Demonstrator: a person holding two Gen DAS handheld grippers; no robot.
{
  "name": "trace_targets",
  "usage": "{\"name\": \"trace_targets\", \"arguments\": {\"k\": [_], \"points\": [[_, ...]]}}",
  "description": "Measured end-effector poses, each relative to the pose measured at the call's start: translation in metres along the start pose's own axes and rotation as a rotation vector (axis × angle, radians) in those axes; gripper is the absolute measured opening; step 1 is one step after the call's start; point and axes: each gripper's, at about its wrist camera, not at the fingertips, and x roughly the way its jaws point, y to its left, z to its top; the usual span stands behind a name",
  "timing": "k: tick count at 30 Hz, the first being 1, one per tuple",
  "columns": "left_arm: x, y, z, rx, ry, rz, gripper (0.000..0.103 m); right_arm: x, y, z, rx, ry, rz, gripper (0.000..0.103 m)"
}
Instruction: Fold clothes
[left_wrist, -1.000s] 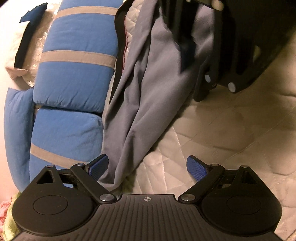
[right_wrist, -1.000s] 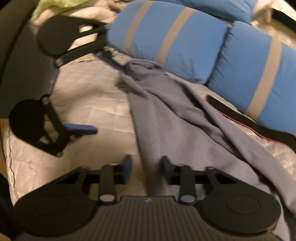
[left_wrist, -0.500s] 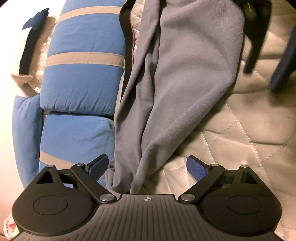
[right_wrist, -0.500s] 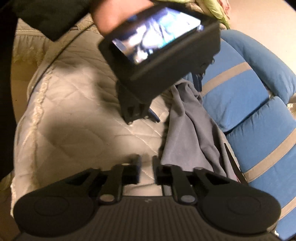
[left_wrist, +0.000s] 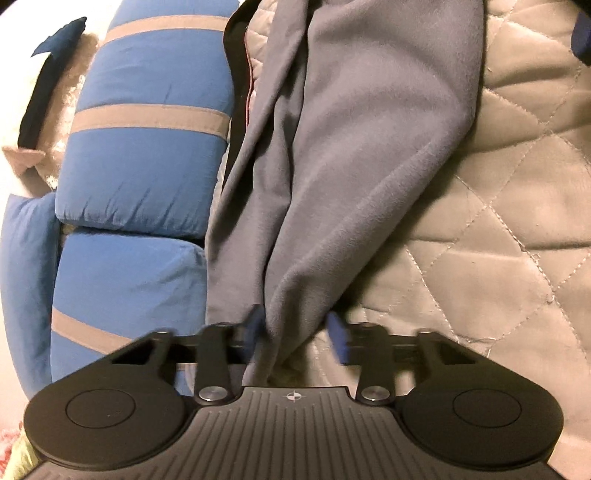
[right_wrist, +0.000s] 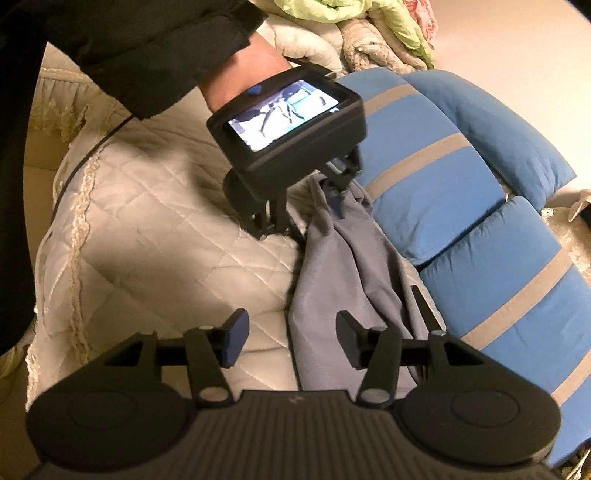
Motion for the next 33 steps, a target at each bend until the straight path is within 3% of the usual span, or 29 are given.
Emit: {"name": "trace_targets", "arguments": {"k": [2, 7, 17, 22, 27, 33], "points": [[0.000, -0.002, -0.001, 0.001, 0.012, -0.003, 0.014, -0.001, 0.002, -0.003, -0.011, 0.011, -0.013, 0.069], [-0.004, 0.001, -0.006, 0.009, 0.099, -0.004, 0.003, -0.003, 0.006, -0.011, -0.012, 0.050, -0.048, 0.073], [-0.026, -0.007, -0.021, -0.053, 0.097, -0.018, 0.002, -0.009, 0.015, -0.027, -0.018, 0.110, -0.145, 0.078], [-0.036, -0.024, -0.024, -0.005, 0.092, 0.006, 0.002, -0.015, 0.020, -0.035, -0.028, 0.123, -0.189, 0.080], [-0.048, -0.061, -0.025, 0.116, 0.117, 0.065, 0.002, -0.021, 0.019, -0.041, -0.028, 0.134, -0.221, 0.086], [-0.069, -0.073, -0.022, 0.126, 0.127, 0.094, 0.002, -0.024, 0.018, -0.041, -0.021, 0.145, -0.229, 0.088]]}}
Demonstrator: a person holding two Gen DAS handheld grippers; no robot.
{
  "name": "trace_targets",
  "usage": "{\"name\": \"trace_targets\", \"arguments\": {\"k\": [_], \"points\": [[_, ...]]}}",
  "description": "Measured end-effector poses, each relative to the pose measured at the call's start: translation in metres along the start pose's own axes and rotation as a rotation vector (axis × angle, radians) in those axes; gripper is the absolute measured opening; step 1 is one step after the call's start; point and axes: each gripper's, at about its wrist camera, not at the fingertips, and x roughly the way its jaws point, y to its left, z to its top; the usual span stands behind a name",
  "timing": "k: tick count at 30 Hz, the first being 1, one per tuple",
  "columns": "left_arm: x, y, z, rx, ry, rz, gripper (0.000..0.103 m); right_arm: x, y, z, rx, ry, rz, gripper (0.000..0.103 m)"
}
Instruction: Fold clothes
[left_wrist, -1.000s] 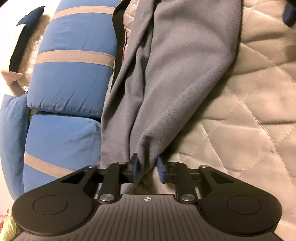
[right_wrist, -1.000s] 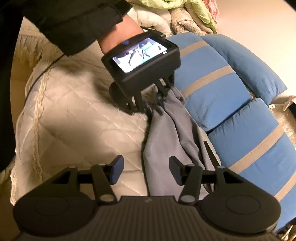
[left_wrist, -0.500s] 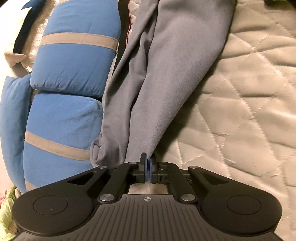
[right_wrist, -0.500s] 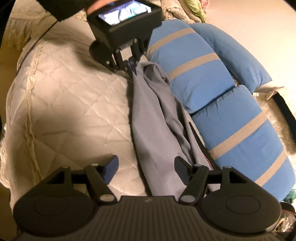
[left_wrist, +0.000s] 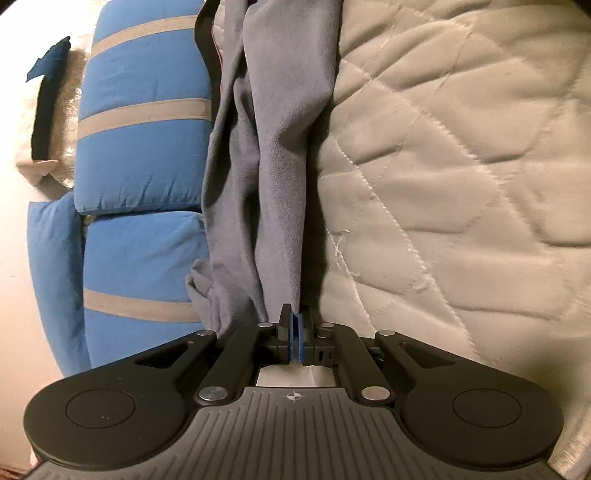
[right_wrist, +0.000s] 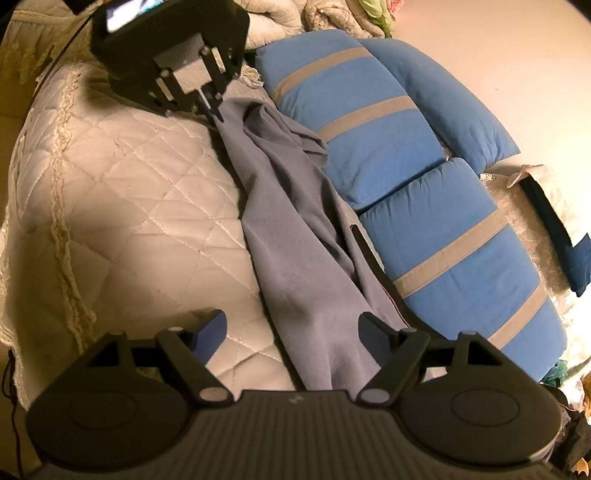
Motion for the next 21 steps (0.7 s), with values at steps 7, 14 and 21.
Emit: {"name": "trace_targets", "arguments": {"k": [7, 14, 21], "points": [[-0.020, 0.000, 0.003, -0.007, -0.018, -0.020, 0.002, -0.004, 0.000, 0.001, 0.006, -0.003, 0.009, 0.091], [-0.019, 0.001, 0.006, -0.013, -0.022, -0.032, 0.002, -0.006, 0.000, 0.002, -0.005, 0.001, 0.003, 0.093], [-0.016, 0.000, 0.006, -0.009, -0.007, -0.056, 0.002, -0.010, -0.004, 0.003, 0.006, 0.000, -0.036, 0.093]]}}
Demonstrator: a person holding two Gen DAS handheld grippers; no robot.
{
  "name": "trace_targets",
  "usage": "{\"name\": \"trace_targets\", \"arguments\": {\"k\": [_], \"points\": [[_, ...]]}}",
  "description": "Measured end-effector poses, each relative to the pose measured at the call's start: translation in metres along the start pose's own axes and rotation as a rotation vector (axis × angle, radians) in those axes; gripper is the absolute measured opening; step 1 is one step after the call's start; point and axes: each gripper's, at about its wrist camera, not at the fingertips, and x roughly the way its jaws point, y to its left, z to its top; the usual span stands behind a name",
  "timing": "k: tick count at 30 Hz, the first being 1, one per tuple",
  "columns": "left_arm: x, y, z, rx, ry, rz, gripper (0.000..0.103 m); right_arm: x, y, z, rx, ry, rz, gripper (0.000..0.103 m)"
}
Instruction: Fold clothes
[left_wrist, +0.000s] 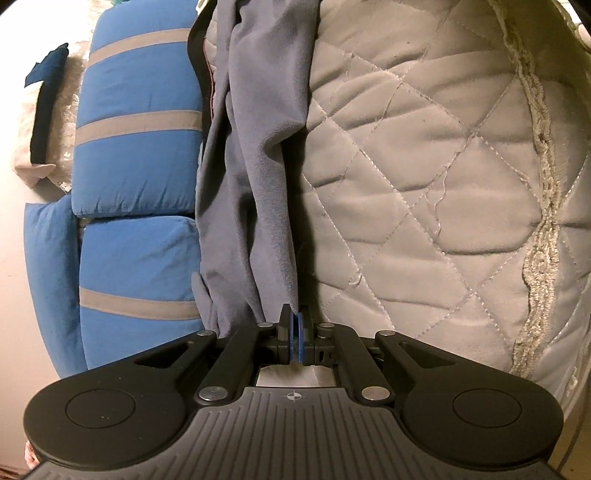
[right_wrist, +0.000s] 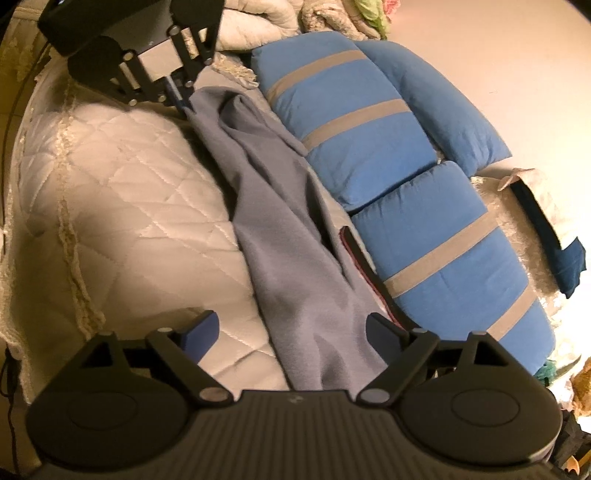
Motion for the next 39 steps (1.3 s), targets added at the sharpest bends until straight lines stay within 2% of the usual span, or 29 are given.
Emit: {"name": "trace_targets", "arguments": {"k": [5, 10, 12, 14, 17, 20, 26, 30, 33, 36, 38, 39], "points": [[0.004, 0.005, 0.000, -0.014, 0.001, -0.006, 0.002, -0.014, -0.037, 0.004, 0.108, -0.014, -0.002, 0.093], [0.001, 0.005, -0.002, -0.035, -0.016, 0.004, 0.002, -0.034, -0.118, -0.008, 0.290, 0.011, 0.007, 0.093], [-0.002, 0.005, -0.003, -0.047, -0.026, 0.019, 0.002, -0.033, -0.150, -0.022, 0.355, 0.053, -0.004, 0.093], [-0.004, 0.007, -0.003, -0.061, -0.034, 0.036, 0.002, -0.026, -0.173, -0.042, 0.361, 0.099, -0.046, 0.093], [-0.006, 0.009, -0.003, -0.080, -0.039, 0.047, 0.002, -0.011, -0.199, -0.081, 0.363, 0.189, -0.110, 0.089], [-0.006, 0.008, -0.003, -0.079, -0.041, 0.042, 0.002, 0.003, -0.215, -0.118, 0.404, 0.258, -0.130, 0.085], [-0.004, 0.008, -0.002, -0.082, -0.043, 0.024, 0.002, 0.028, -0.212, -0.164, 0.305, 0.330, -0.118, 0.083], [-0.003, 0.012, -0.004, -0.121, -0.057, 0.033, 0.002, 0.033, -0.206, -0.179, 0.229, 0.333, -0.044, 0.083], [-0.003, 0.012, -0.006, -0.136, -0.063, 0.031, 0.002, 0.041, -0.191, -0.185, 0.119, 0.364, -0.050, 0.082], [-0.003, 0.010, -0.006, -0.135, -0.070, 0.037, 0.002, 0.050, -0.176, -0.191, 0.002, 0.401, -0.065, 0.067], [-0.004, 0.010, -0.007, -0.145, -0.078, 0.052, 0.002, 0.059, -0.177, -0.197, 0.001, 0.428, -0.091, 0.030], [-0.004, 0.010, -0.007, -0.152, -0.082, 0.062, 0.002, 0.062, -0.181, -0.199, 0.023, 0.427, -0.110, 0.028]]}}
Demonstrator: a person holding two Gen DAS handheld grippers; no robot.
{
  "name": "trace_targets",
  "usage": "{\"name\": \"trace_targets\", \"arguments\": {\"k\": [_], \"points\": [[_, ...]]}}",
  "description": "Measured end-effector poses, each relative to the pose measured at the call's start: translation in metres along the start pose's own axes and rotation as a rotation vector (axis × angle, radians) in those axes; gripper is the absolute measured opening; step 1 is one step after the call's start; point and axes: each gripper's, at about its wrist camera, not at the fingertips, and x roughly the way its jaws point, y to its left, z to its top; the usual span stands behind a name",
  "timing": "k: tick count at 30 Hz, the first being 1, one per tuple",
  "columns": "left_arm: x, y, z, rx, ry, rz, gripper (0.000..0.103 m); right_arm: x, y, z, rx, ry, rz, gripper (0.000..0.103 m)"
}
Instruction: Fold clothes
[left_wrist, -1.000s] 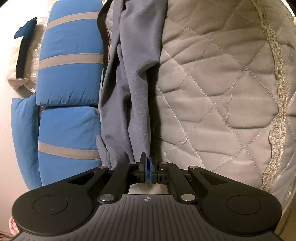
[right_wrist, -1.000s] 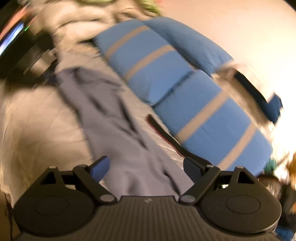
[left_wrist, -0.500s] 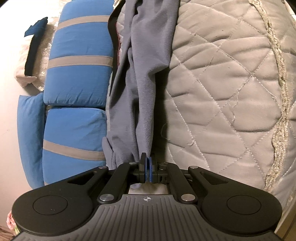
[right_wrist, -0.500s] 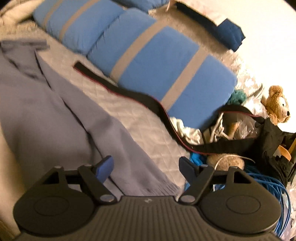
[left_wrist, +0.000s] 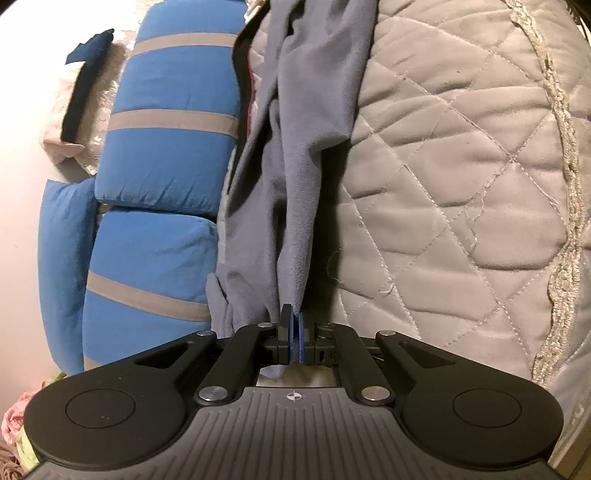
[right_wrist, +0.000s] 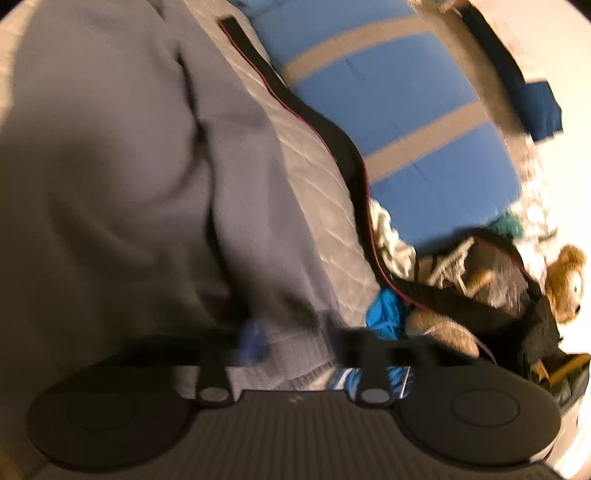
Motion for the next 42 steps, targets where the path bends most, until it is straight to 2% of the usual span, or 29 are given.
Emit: {"name": "trace_targets", "arguments": {"k": [1, 6, 10, 11, 12, 14, 16, 19, 25, 29, 33, 36, 42], "points": [[0.000, 0.001, 0.000, -0.009, -0.002, 0.006, 0.002, 0.003, -0.006, 0.001, 0.029, -0.009, -0.016, 0.013], [0.002, 0.004, 0.001, -0.035, -0.012, 0.034, 0.002, 0.028, -0.044, 0.012, 0.152, -0.027, -0.079, 0.011], [0.004, 0.001, 0.000, -0.028, -0.019, 0.042, 0.002, 0.066, -0.078, 0.027, 0.267, 0.012, -0.092, 0.012], [0.004, -0.001, -0.001, -0.026, -0.021, 0.039, 0.002, 0.075, -0.086, 0.030, 0.319, 0.035, -0.091, 0.034], [0.005, -0.003, -0.002, -0.024, -0.024, 0.037, 0.002, 0.084, -0.093, 0.032, 0.364, 0.062, -0.084, 0.039], [0.006, -0.005, -0.005, -0.020, -0.033, 0.035, 0.002, 0.097, -0.098, 0.035, 0.426, 0.094, -0.097, 0.068], [0.007, -0.006, -0.007, -0.021, -0.042, 0.038, 0.002, 0.100, -0.099, 0.035, 0.453, 0.092, -0.126, 0.080], [0.010, -0.008, -0.008, -0.022, -0.049, 0.041, 0.002, 0.097, -0.102, 0.030, 0.490, 0.084, -0.113, 0.086], [0.016, -0.013, -0.008, 0.012, -0.044, 0.027, 0.002, 0.062, -0.096, 0.011, 0.469, 0.047, -0.073, 0.091], [0.018, -0.011, -0.008, -0.007, -0.038, 0.018, 0.002, 0.023, -0.081, -0.007, 0.434, 0.001, -0.036, 0.094], [0.018, -0.014, -0.005, 0.010, -0.035, 0.020, 0.002, -0.023, -0.064, -0.027, 0.435, -0.030, 0.040, 0.094], [0.020, -0.014, -0.006, 0.007, -0.035, 0.018, 0.002, -0.048, -0.057, -0.042, 0.507, -0.015, 0.127, 0.094], [0.024, -0.014, -0.007, 0.008, -0.033, 0.002, 0.002, -0.072, -0.050, -0.063, 0.688, 0.050, 0.285, 0.094]]}}
